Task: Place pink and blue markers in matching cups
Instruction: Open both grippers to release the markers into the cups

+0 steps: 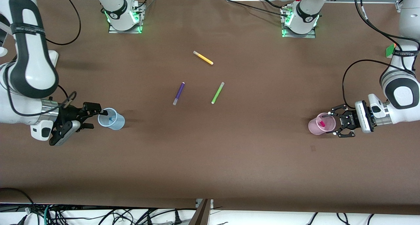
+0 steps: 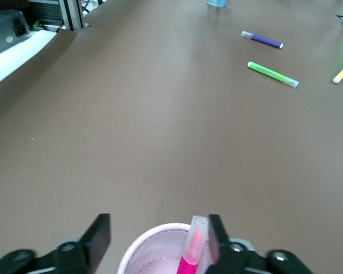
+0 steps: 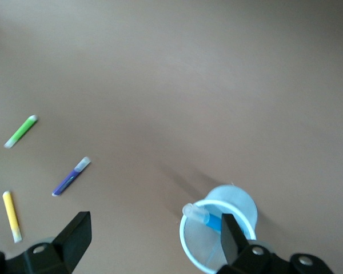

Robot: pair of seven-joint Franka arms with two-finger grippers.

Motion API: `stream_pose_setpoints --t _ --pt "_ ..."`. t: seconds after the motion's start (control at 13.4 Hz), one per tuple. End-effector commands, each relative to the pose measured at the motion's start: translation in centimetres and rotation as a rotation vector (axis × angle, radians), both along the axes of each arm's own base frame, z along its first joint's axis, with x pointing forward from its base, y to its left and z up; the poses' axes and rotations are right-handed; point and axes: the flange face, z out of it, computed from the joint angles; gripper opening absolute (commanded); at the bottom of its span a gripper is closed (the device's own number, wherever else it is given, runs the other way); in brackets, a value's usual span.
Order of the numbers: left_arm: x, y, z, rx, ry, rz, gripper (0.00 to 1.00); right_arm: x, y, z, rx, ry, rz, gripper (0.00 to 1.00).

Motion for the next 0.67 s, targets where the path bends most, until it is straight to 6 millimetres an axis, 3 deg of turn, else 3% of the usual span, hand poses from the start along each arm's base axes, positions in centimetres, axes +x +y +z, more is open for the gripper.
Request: stream_pose_setpoints --t 0.0,0.15,0.22,0.45,0.6 --pt "0.0 -0.7 6.8 -0.003 0.048 0.083 1.0 -0.6 0.6 1.3 -0.11 0.085 -0.125 1.0" --pt "0.0 -3.5 13.3 0.048 0.138 0.173 1.0 -1.2 0.7 1.5 -0.18 0.146 -0.198 1.0" --pt "-0.2 -4.6 16.4 0.115 0.204 0.247 1.0 -1.0 1.1 3.7 -0.217 0.131 -0.254 1.0" --pt "-1.7 -12.2 25.9 0.366 0.292 0.437 1.0 -1.1 1.5 7.0 -0.315 0.167 -0.319 1.0" --pt "-2.9 -14.6 29.4 0.487 0.405 0.613 1.0 -1.6 1.1 9.1 -0.335 0.202 -0.315 1.0"
